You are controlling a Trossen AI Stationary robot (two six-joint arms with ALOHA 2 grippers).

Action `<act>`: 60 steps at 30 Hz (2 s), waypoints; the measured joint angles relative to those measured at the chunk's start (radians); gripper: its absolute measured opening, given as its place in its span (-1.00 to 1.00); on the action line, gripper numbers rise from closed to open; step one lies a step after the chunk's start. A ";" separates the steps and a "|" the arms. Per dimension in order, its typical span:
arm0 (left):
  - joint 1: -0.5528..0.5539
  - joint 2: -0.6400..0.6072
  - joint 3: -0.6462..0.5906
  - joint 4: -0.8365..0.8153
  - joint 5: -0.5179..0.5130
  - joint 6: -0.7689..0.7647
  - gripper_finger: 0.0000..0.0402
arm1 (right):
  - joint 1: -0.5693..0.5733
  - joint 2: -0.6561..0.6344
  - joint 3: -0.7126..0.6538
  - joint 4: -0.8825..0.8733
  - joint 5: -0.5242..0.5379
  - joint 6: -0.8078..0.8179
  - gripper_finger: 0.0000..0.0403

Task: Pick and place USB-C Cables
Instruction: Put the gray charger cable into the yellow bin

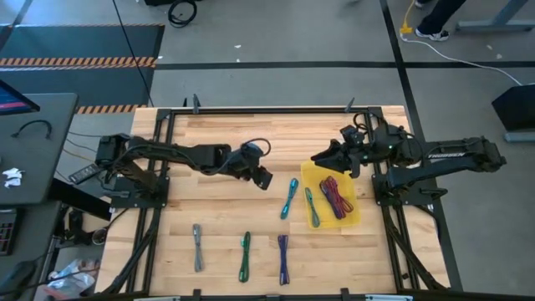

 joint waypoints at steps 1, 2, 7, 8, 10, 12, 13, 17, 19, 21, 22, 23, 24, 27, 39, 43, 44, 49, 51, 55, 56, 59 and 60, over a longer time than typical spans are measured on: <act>-0.003 0.000 0.000 0.007 -0.003 0.002 -0.43 | 0.000 0.001 0.000 -0.006 -0.013 -0.001 -0.11; -0.003 0.000 0.001 0.012 -0.004 0.004 -0.43 | 0.000 0.001 0.000 -0.011 -0.017 -0.002 -0.14; 0.003 0.000 0.001 0.008 0.023 0.006 -0.43 | -0.002 0.003 0.000 -0.004 -0.011 -0.047 -0.43; 0.003 0.000 0.001 0.002 0.049 0.005 -0.43 | -0.002 0.003 0.000 -0.002 -0.011 -0.053 -0.52; 0.000 0.000 0.001 -0.046 0.093 -0.017 -0.43 | -0.002 0.003 0.000 0.003 -0.011 -0.056 -0.70; -0.015 -0.002 0.001 -0.142 0.103 -0.067 -0.45 | -0.002 0.003 0.000 0.016 -0.011 -0.056 -0.86; -0.024 -0.003 0.001 -0.204 0.103 -0.089 -0.46 | -0.002 0.003 0.000 0.024 -0.013 -0.056 -0.92; -0.071 -0.010 0.001 -0.466 0.100 -0.164 -0.55 | -0.002 0.003 0.000 0.045 -0.033 -0.063 -0.94; -0.099 -0.024 0.000 -0.550 0.105 -0.201 -0.59 | -0.002 0.003 0.000 0.051 -0.035 -0.063 -0.89; -0.128 -0.047 0.001 -0.602 0.118 -0.247 -0.62 | -0.005 0.003 0.000 0.051 -0.035 -0.064 -0.85; -0.144 -0.060 0.001 -0.623 0.119 -0.272 -0.63 | -0.007 0.003 0.000 0.052 -0.035 -0.063 -0.84; -0.160 -0.073 0.001 -0.631 0.122 -0.299 -0.63 | -0.012 0.003 0.000 0.054 -0.036 -0.063 -0.83; -0.179 -0.087 0.001 -0.641 0.123 -0.333 -0.63 | -0.017 0.003 0.000 0.055 -0.039 -0.063 -0.82; -0.239 -0.122 0.002 -0.691 0.117 -0.461 -0.62 | -0.035 0.002 0.000 0.064 -0.058 -0.064 -0.82; -0.581 -0.131 0.002 -0.856 0.109 -1.059 -0.54 | -0.142 0.001 0.000 0.081 -0.174 -0.072 -0.80; -0.661 -0.131 0.002 -0.845 0.109 -1.201 -0.38 | -0.164 0.000 0.000 0.089 -0.214 -0.073 -0.80; -0.678 -0.129 0.002 -0.844 0.110 -1.229 -0.34 | -0.167 0.000 0.000 0.088 -0.221 -0.072 -0.80; -0.723 -0.097 -0.010 -0.817 0.130 -1.334 -0.12 | -0.175 0.001 0.000 0.091 -0.231 -0.073 -0.80; -0.726 -0.075 -0.017 -0.803 0.151 -1.345 -0.06 | -0.179 0.001 0.000 0.097 -0.237 -0.073 -0.80; -0.722 -0.035 -0.021 -0.788 0.156 -1.355 -0.02 | -0.190 0.001 0.000 0.106 -0.247 -0.066 -0.81; -0.722 -0.028 -0.021 -0.787 0.156 -1.357 -0.02 | -0.193 0.001 0.000 0.108 -0.249 -0.066 -0.81; -0.723 0.001 -0.021 -0.776 0.159 -1.362 -0.04 | -0.204 0.001 0.000 0.129 -0.259 -0.062 -0.80; -0.723 0.010 -0.021 -0.772 0.159 -1.363 -0.05 | -0.208 0.000 0.000 0.139 -0.266 -0.062 -0.80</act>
